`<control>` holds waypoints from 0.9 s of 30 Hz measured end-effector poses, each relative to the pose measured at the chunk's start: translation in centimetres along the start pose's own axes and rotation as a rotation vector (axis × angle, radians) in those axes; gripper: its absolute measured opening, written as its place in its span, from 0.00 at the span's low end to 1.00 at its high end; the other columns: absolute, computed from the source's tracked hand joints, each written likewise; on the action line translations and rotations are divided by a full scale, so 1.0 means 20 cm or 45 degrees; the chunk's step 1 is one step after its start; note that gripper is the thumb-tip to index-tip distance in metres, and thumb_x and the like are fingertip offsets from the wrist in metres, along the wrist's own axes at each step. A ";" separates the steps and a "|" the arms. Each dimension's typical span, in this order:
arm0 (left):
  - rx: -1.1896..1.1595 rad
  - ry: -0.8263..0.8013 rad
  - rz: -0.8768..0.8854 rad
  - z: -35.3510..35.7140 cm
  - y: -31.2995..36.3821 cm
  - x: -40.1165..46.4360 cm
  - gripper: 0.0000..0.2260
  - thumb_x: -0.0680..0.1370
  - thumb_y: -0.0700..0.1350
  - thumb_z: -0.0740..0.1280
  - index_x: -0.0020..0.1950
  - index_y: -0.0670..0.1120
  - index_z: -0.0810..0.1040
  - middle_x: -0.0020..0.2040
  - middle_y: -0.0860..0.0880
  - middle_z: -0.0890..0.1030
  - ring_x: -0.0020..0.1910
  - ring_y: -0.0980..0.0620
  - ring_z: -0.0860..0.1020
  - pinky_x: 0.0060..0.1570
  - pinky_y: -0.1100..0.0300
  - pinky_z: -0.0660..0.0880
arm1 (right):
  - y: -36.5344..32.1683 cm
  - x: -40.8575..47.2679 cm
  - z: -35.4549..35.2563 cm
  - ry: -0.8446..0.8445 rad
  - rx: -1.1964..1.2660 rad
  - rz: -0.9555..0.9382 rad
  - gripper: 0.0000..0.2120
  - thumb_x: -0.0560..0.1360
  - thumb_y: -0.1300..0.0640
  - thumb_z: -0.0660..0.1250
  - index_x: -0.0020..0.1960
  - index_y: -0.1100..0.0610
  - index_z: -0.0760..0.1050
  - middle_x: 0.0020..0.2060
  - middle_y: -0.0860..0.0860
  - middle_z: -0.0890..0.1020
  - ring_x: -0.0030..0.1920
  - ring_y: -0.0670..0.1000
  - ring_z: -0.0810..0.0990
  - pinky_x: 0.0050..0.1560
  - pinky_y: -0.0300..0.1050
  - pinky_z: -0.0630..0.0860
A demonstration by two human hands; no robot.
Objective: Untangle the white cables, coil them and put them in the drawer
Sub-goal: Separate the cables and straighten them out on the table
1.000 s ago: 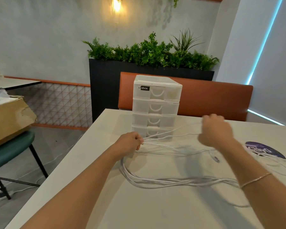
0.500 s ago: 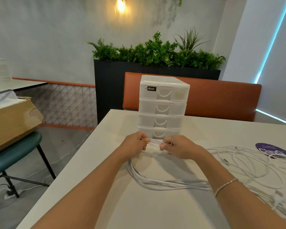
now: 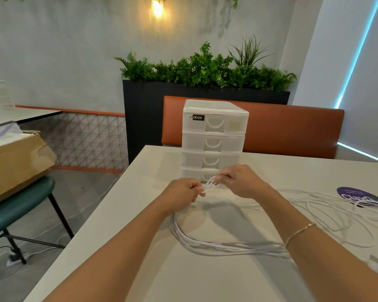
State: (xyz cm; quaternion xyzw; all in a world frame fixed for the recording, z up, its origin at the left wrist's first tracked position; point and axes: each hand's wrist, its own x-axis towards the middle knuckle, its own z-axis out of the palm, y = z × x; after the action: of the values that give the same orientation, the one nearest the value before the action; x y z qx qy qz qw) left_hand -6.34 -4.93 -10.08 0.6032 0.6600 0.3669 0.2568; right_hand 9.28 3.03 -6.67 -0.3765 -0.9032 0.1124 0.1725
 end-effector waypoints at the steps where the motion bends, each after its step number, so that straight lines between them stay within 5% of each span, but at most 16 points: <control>1: 0.006 0.076 -0.009 0.00 0.00 0.00 0.14 0.81 0.45 0.58 0.37 0.49 0.74 0.31 0.53 0.73 0.30 0.57 0.68 0.30 0.66 0.64 | -0.01 -0.02 -0.01 -0.066 0.001 -0.012 0.12 0.79 0.54 0.60 0.46 0.55 0.81 0.33 0.45 0.77 0.36 0.43 0.72 0.40 0.35 0.67; 6: -0.010 0.135 0.000 0.01 0.00 0.01 0.15 0.81 0.46 0.58 0.34 0.48 0.70 0.33 0.53 0.73 0.32 0.55 0.68 0.32 0.63 0.64 | -0.03 -0.08 -0.04 -0.378 0.064 0.018 0.12 0.78 0.54 0.62 0.40 0.51 0.81 0.32 0.45 0.77 0.34 0.43 0.71 0.37 0.33 0.66; 9: 0.017 -0.021 0.004 0.00 0.00 0.00 0.13 0.81 0.46 0.58 0.39 0.49 0.76 0.32 0.53 0.74 0.31 0.56 0.68 0.33 0.64 0.64 | 0.02 -0.05 -0.08 -0.318 0.144 0.148 0.14 0.78 0.52 0.62 0.35 0.50 0.77 0.27 0.44 0.70 0.30 0.42 0.68 0.34 0.32 0.63; 15: 0.016 -0.130 -0.058 0.00 0.00 -0.01 0.13 0.81 0.44 0.60 0.47 0.39 0.80 0.28 0.57 0.73 0.27 0.61 0.69 0.32 0.69 0.65 | 0.11 -0.04 -0.07 -0.193 0.084 0.146 0.21 0.79 0.51 0.60 0.28 0.52 0.70 0.30 0.41 0.75 0.33 0.43 0.70 0.35 0.33 0.65; 18: 0.035 -0.100 -0.085 -0.01 -0.01 0.00 0.13 0.81 0.44 0.59 0.47 0.39 0.80 0.30 0.56 0.73 0.29 0.59 0.69 0.29 0.71 0.65 | 0.15 -0.06 -0.09 -0.268 0.046 0.144 0.16 0.80 0.51 0.59 0.36 0.54 0.76 0.32 0.42 0.75 0.37 0.47 0.72 0.38 0.34 0.66; 22: 0.117 -0.018 -0.119 -0.04 -0.04 0.01 0.17 0.81 0.44 0.58 0.33 0.49 0.72 0.34 0.51 0.74 0.32 0.56 0.69 0.29 0.70 0.66 | 0.11 -0.05 -0.03 -0.287 0.013 0.105 0.12 0.80 0.54 0.58 0.51 0.55 0.80 0.34 0.43 0.75 0.40 0.45 0.72 0.39 0.29 0.66; 27: 0.369 -0.042 -0.210 -0.13 -0.06 0.01 0.12 0.82 0.43 0.56 0.53 0.43 0.78 0.45 0.48 0.78 0.40 0.55 0.73 0.37 0.68 0.68 | 0.03 -0.03 0.09 -0.143 0.042 0.043 0.13 0.80 0.56 0.57 0.53 0.59 0.79 0.40 0.47 0.75 0.44 0.47 0.71 0.37 0.33 0.65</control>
State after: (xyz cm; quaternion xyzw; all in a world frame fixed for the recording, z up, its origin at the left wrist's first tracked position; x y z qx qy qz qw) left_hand -9.02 -5.23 -9.42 0.5836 0.7489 0.2357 0.2073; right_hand 9.31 2.92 -8.71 -0.3819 -0.9030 0.1510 0.1259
